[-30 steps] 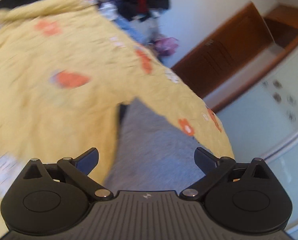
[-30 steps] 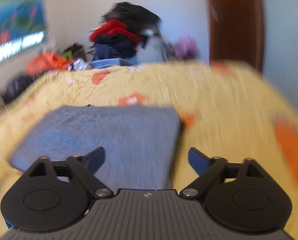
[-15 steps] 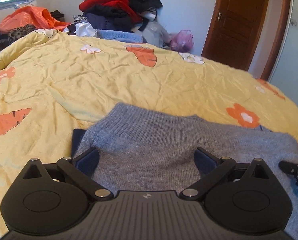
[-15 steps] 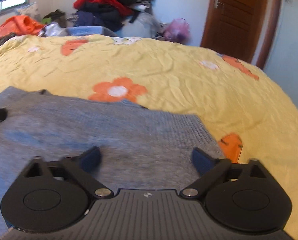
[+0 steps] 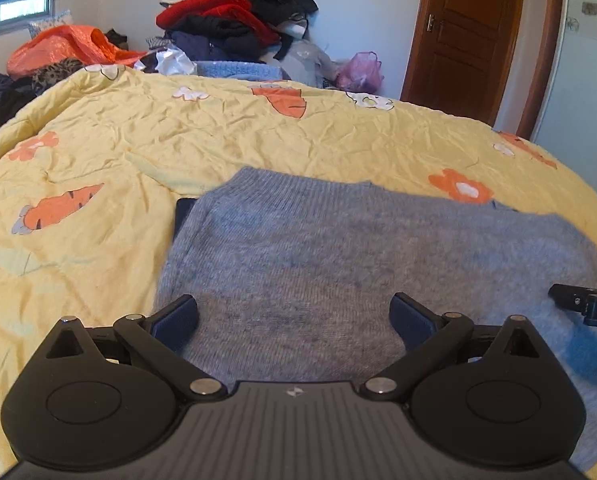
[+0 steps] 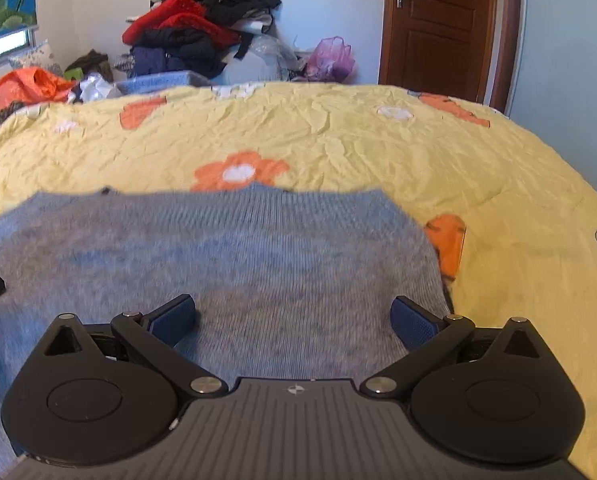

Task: Fold small clothes
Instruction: 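Open both grippers and smooth the folded grey sweater flat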

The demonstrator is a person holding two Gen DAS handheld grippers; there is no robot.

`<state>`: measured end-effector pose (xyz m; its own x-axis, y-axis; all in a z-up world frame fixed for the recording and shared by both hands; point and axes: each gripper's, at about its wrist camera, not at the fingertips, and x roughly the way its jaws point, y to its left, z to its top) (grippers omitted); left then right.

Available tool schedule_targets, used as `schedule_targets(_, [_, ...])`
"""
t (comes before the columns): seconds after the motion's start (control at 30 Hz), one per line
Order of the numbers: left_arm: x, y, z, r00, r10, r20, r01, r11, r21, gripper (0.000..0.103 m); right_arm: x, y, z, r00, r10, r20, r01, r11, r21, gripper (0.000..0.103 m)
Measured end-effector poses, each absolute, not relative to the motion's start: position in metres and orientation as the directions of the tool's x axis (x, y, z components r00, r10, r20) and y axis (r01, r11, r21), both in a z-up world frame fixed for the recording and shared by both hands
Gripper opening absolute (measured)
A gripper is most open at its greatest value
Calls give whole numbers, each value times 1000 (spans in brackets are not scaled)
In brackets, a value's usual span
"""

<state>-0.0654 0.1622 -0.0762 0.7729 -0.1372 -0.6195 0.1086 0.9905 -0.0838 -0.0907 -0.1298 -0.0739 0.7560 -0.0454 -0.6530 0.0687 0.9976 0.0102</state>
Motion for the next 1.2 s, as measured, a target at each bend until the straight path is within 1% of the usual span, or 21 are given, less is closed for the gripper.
schedule_targets(0.07, [-69, 160, -78, 778, -117, -617, 109, 993, -51, 103, -95, -128, -74, 761, -52, -646, 69, 998, 1, 103])
schedule_targets(0.23, [-80, 163, -65, 772, -122, -623, 88, 992, -85, 103, -106, -126, -68, 758, -43, -650, 70, 997, 16, 103])
schedule_targets(0.33, [-92, 162, -66, 756, -127, -642, 94, 992, -86, 103, -121, -124, -65, 760, -34, -649, 69, 997, 29, 103])
schedule_targets(0.43, [-109, 158, -76, 754, -99, -649, 92, 995, -44, 103, -137, -117, -66, 757, -29, -653, 64, 998, 29, 103])
schedule_targets(0.53, [-124, 154, -82, 756, -84, -649, 110, 994, 0, 103, -150, -106, -76, 742, -42, -669, 40, 999, -19, 103])
schedule_targets(0.6, [-131, 159, -81, 750, -89, -656, 101, 995, -20, 103, -160, -101, -78, 754, -57, -655, 38, 998, -43, 103])
schedule_targets(0.7, [-144, 168, -74, 738, -107, -666, 88, 994, -63, 103, -168, -102, -72, 729, -24, -684, 48, 999, 17, 103])
schedule_targets(0.83, [-164, 177, -66, 734, -136, -665, 83, 990, -110, 103, -189, -94, -67, 732, 4, -682, 28, 999, 37, 103])
schedule_targets(0.93, [-169, 174, -73, 714, -121, -690, 93, 993, -77, 103, -195, -89, -76, 724, -5, -690, 24, 1000, 18, 103])
schedule_targets(1.03, [-177, 167, -78, 723, -94, -685, 125, 992, -5, 103, -201, -86, -78, 737, -16, -676, 29, 1000, 9, 103])
schedule_targets(1.2, [-182, 171, -73, 705, -105, -702, 125, 992, -23, 103, -202, -87, -77, 730, -17, -684, 33, 999, 11, 103])
